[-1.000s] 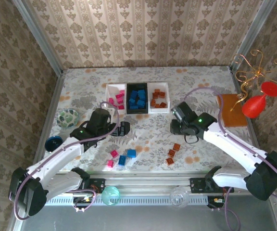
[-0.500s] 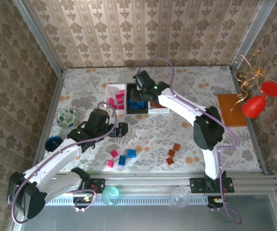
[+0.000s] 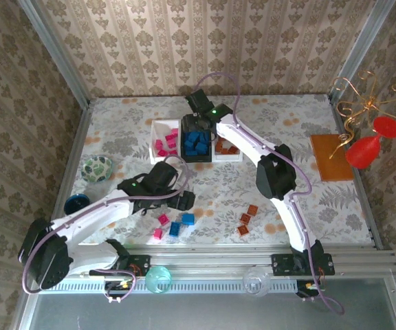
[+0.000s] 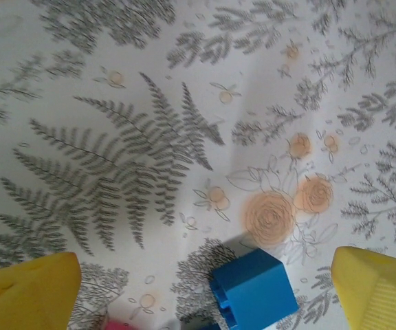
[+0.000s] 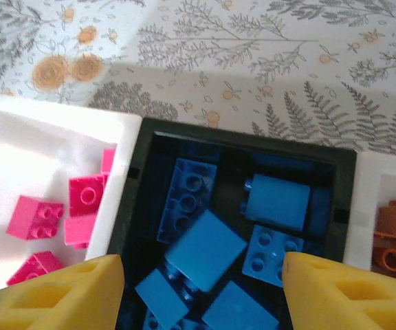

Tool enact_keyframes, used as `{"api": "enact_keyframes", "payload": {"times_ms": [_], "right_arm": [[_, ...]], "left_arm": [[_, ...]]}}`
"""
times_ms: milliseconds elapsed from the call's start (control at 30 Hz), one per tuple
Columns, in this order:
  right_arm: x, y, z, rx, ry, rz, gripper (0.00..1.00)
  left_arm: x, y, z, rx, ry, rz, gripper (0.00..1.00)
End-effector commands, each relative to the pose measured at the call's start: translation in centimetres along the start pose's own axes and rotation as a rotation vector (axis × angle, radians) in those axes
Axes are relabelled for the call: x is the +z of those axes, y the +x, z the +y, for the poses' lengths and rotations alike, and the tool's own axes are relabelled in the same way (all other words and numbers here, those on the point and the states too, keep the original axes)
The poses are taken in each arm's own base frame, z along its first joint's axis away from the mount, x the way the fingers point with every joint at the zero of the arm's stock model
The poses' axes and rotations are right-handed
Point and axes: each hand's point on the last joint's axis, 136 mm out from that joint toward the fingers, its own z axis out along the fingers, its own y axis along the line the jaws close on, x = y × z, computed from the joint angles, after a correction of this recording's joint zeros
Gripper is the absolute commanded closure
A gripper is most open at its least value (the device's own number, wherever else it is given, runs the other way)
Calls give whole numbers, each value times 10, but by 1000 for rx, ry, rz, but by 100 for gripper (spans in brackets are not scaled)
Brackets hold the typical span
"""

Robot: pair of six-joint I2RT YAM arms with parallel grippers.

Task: Sort the legos into containers by color
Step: Place the lego in the container, then pick up the lego from the middle-left of the table.

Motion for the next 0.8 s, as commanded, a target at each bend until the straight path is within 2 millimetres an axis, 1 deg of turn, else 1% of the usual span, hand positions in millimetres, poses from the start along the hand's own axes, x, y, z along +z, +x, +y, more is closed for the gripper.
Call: {"api": "enact_keyframes", "payload": {"times_ms": [0,67,200,300,467,667,767], "right_arm": [[-41,-10,-4,0,-3,-60,35],[-50,-4,-10,9,-2,-68,35],[-60,12,-27,37,10,-60,34],[-66,16,-38,68,6,-73,34],[-76,23,-56,112,5,-81,34],[-93,21,-77,148,18,-108,33],[-100,21,-87,171,27,-120,33]], "left_arm": [[2,5,-16,52,31,51,8],[9,12,-23,70,35,88,9],[22,31,-34,112,29,155,10],[32,43,-37,146,0,196,12],[45,53,-33,204,-88,229,18],[57,64,-27,267,-163,260,23],[62,67,-24,290,-185,266,30]]}}
